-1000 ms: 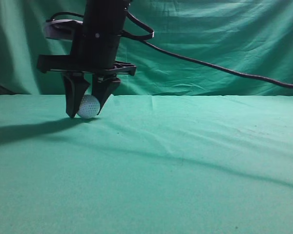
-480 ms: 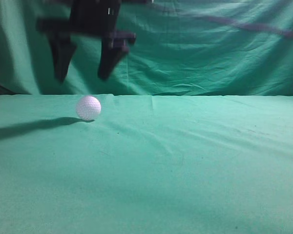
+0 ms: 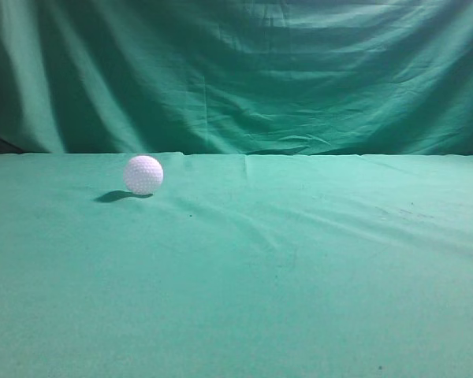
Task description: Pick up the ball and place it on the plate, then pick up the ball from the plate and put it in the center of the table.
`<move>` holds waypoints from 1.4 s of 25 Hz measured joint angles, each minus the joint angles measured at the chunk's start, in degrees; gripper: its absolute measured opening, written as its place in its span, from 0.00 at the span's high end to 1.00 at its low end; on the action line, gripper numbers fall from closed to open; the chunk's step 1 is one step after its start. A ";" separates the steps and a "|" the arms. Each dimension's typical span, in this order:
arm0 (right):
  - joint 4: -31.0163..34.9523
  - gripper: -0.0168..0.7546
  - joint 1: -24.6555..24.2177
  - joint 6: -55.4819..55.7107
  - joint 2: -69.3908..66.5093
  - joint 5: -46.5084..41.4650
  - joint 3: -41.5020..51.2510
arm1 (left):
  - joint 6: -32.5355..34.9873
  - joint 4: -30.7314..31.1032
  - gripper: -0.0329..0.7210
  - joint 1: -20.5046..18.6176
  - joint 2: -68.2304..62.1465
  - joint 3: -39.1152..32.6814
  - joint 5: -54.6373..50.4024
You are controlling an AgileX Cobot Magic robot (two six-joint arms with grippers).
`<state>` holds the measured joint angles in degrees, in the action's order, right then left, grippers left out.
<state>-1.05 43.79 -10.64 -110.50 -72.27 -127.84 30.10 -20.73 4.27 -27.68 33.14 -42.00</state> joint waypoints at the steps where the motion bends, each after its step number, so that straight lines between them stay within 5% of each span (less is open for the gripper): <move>1: -0.12 0.98 0.00 0.23 1.93 -0.13 0.00 | 0.00 -0.60 0.96 0.00 1.25 0.00 -0.10; 10: -1.48 0.98 0.00 6.00 18.84 -0.47 9.04 | -0.71 -0.87 0.96 0.00 17.17 0.00 -3.40; 17: -1.48 0.98 0.00 6.62 34.62 0.60 30.93 | -6.29 -0.13 0.96 0.00 21.97 0.00 -6.91; 25: -1.48 0.98 0.00 7.33 58.10 15.34 60.21 | -10.43 3.89 0.96 0.00 21.97 -0.38 -4.76; 35: -1.37 0.98 0.00 10.46 83.90 22.56 84.34 | -10.52 3.20 0.96 0.00 21.97 -10.48 0.67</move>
<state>-2.42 43.79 -0.19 -26.60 -49.71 -43.50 19.59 -17.53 4.27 -5.71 22.66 -41.33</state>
